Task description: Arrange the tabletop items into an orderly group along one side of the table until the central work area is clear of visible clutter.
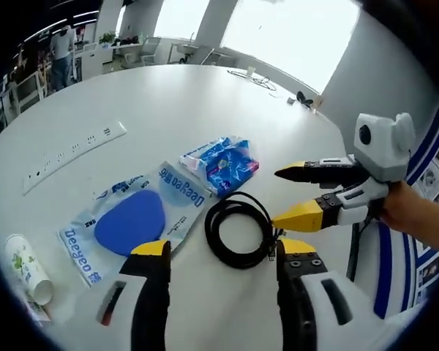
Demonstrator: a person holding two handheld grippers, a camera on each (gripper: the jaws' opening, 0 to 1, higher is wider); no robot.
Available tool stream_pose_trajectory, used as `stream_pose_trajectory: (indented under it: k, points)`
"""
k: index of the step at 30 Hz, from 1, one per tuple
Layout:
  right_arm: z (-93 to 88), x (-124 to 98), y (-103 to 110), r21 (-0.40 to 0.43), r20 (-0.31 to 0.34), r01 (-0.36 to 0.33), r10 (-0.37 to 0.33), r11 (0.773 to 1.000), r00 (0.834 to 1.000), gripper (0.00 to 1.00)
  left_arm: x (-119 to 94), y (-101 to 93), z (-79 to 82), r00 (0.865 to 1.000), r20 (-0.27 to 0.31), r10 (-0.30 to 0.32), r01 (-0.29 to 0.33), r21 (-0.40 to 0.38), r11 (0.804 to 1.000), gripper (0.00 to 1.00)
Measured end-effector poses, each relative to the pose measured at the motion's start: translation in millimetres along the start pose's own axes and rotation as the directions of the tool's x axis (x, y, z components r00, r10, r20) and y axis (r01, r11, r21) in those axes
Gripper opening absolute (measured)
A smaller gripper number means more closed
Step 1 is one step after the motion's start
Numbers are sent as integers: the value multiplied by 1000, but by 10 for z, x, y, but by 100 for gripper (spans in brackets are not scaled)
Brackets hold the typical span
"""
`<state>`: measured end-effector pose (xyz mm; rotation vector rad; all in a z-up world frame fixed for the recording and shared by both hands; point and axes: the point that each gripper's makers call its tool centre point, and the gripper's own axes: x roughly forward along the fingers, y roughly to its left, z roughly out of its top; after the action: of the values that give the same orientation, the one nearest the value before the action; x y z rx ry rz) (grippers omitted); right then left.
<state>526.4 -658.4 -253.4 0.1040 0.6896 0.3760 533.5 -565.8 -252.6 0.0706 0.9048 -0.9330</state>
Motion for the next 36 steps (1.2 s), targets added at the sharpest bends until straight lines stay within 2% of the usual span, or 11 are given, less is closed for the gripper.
stream_pose_trajectory:
  k: [17,24,36]
  points:
    - [142,-17,297,-72,6,-83,84,994,996,72,-488,93,43,998,66,13,-12,-19,1000,70]
    - [244,-8,517,-123,4,-139,140,983,990,74,-756,158,41,994,104,32,-30,-28,999,71]
    - [416,18,843,-181,8,-210,215,961,977,75,-1214,399,-184,987,129,92,-83,-73,994,71]
